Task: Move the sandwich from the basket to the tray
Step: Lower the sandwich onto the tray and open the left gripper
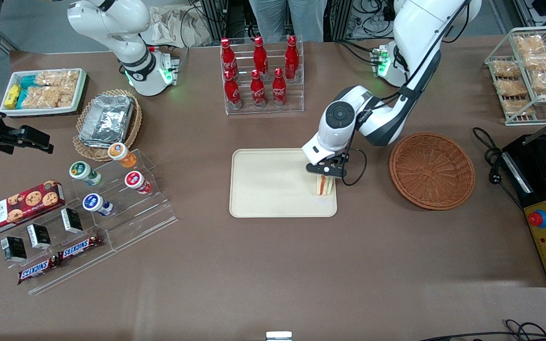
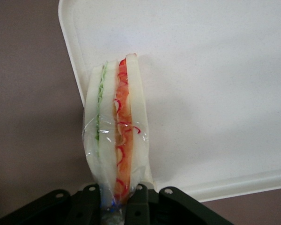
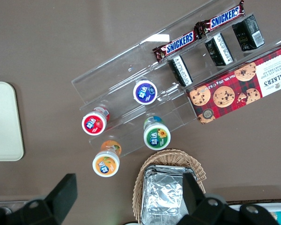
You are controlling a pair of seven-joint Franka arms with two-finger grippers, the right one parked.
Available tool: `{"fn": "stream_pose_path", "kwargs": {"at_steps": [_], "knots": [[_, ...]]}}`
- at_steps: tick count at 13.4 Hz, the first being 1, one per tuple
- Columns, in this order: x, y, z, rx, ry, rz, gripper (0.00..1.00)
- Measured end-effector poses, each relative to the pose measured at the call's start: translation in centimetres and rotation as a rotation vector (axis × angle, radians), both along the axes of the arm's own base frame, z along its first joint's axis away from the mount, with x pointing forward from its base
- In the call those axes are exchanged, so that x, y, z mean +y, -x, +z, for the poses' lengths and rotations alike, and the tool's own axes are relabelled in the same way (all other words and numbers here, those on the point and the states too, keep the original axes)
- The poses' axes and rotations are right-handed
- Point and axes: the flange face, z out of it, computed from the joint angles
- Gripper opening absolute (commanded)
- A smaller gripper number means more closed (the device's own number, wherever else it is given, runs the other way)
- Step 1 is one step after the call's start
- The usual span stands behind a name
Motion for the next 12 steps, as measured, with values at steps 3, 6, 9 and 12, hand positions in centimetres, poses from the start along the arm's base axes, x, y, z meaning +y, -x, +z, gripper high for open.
{"fn": "stream_pose_path", "kwargs": {"at_steps": [3,6,9,12], "knots": [[-0.01,0.07,-0.64,0.001,-0.01,0.008,0.0],[-0.11,0.02,-0.66,-0.001,-0.009,0.008,0.35],[-0.15,0.01,-0.77,0.0,-0.009,0.012,0.81],[-0.45,-0.14,-0.94,0.002,-0.006,0.013,1.0]]}}
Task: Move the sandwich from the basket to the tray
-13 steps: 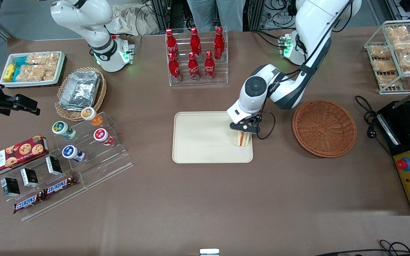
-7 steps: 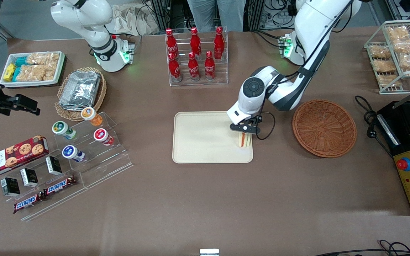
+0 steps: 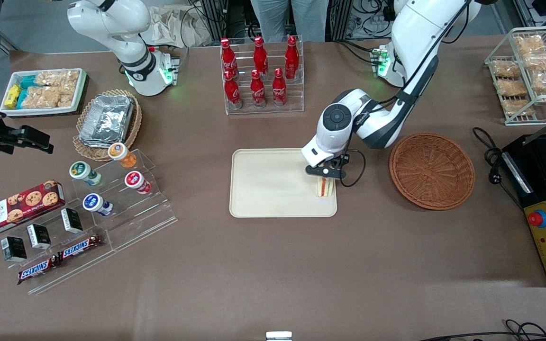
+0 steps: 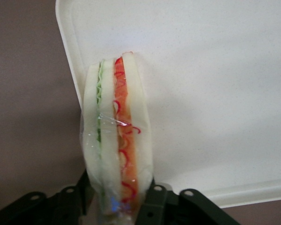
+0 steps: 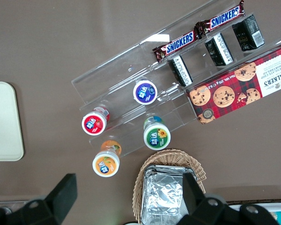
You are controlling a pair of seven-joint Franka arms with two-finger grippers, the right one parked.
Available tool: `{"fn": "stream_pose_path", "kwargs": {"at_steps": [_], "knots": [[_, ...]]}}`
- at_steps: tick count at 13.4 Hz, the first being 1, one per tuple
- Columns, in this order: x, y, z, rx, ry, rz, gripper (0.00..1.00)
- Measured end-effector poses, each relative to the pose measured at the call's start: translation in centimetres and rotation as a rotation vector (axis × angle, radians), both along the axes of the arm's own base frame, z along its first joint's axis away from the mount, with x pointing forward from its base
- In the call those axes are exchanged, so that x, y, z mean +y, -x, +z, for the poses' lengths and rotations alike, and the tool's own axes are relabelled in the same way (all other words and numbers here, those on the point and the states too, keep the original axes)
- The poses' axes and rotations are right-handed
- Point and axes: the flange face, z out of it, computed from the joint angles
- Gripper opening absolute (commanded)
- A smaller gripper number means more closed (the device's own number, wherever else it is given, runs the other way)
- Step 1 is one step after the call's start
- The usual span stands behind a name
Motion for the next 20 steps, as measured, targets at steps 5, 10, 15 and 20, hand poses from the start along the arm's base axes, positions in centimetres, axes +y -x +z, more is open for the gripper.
{"fn": "stream_pose_path", "kwargs": {"at_steps": [5,10,15,20], "knots": [[-0.4,0.1,-0.1,0.0,0.001,-0.002,1.0],[-0.4,-0.1,0.0,-0.002,0.003,0.001,1.0],[-0.4,-1.9,3.7,-0.065,0.02,0.025,1.0],[2.6,-6.5,12.6,-0.07,-0.013,0.131,1.0]]}}
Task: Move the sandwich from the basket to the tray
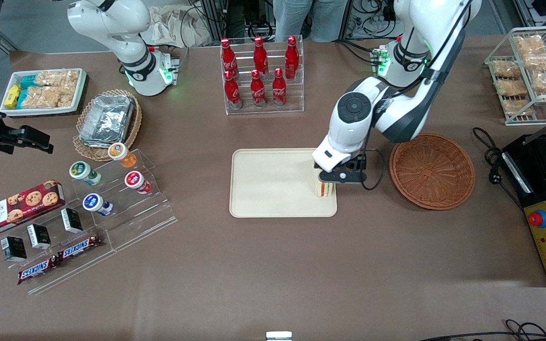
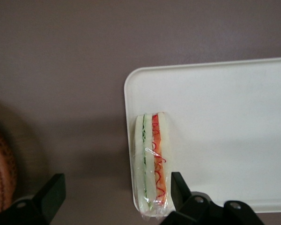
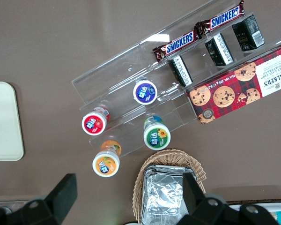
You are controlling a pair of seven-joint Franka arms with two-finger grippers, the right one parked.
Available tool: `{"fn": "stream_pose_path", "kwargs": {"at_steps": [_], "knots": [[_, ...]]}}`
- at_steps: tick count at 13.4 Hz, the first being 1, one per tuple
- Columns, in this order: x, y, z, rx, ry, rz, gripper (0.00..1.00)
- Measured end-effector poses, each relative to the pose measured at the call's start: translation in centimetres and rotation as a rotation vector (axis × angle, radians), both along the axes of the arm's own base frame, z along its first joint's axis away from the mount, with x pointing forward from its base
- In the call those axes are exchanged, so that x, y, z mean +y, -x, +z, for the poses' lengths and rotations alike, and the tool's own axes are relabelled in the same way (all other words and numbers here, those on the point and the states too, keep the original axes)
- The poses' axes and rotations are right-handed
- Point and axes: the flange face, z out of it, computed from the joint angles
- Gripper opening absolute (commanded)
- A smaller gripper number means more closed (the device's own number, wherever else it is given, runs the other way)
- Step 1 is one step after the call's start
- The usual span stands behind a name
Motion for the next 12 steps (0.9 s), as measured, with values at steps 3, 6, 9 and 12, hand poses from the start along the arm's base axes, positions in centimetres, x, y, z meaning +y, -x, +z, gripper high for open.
{"fn": "stream_pose_path", "kwargs": {"at_steps": [3,6,9,12], "knots": [[2.8,-3.0,3.7,0.041,0.041,0.019,1.0],[6.5,-5.0,6.4,0.049,0.072,0.038,1.0],[10.5,-6.2,9.8,0.039,0.063,0.092,1.0],[13.9,-7.5,13.9,0.037,0.066,0.151,1.0]]}}
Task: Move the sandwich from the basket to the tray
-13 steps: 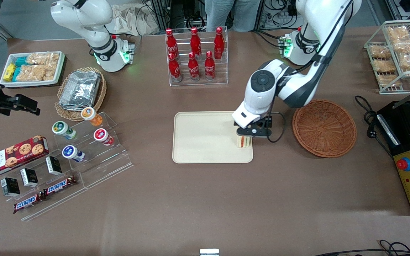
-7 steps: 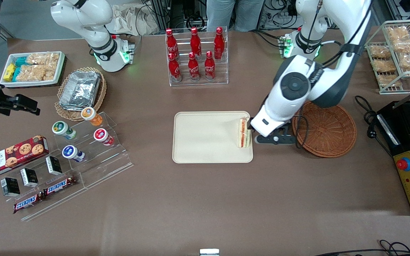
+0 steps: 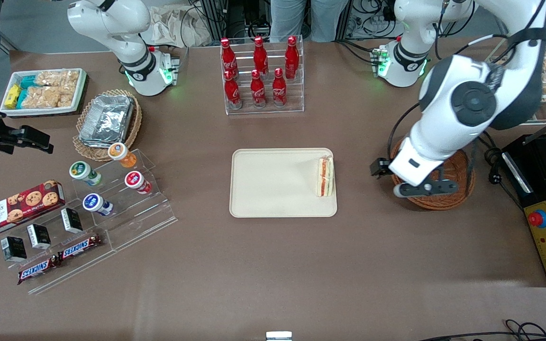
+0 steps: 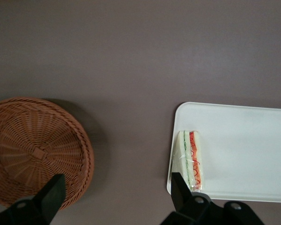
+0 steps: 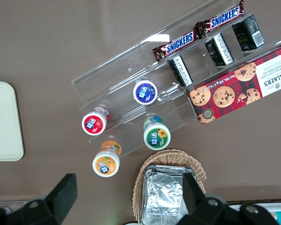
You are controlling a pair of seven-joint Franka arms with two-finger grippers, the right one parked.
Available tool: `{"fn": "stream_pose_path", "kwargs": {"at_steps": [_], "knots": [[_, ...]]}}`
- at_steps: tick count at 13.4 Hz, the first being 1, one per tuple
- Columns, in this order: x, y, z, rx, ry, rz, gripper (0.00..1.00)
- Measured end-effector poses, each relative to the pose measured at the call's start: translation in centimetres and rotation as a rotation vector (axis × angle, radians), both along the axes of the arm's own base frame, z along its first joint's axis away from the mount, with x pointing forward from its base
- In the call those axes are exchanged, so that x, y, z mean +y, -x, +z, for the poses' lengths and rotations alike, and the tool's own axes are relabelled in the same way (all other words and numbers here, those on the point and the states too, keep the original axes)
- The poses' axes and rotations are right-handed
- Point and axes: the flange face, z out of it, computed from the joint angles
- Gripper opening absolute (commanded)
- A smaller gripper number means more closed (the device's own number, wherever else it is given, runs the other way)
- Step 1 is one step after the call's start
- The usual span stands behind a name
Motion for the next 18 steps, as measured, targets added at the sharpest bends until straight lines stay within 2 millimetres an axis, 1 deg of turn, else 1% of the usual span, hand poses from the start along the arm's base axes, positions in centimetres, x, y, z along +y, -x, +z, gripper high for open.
{"fn": "stream_pose_path", "kwargs": {"at_steps": [2,4,6,8,9,10,12,14,16,18], "knots": [[1.8,-0.7,1.5,-0.005,0.017,0.036,1.0],[3.5,-1.1,2.2,-0.008,0.049,0.064,1.0],[4.7,-1.1,3.2,-0.02,0.056,0.068,1.0],[5.6,-0.7,4.3,-0.021,0.047,0.075,1.0],[6.4,-0.4,4.9,-0.022,0.04,0.079,1.0],[7.5,-0.1,5.6,-0.019,0.031,0.073,1.0],[10.4,0.5,7.0,-0.011,0.028,0.067,1.0],[12.6,1.2,8.6,-0.019,0.034,0.062,1.0],[13.3,2.3,9.9,-0.017,0.033,0.04,1.0],[13.1,2.8,10.5,-0.019,0.032,0.03,1.0]]}}
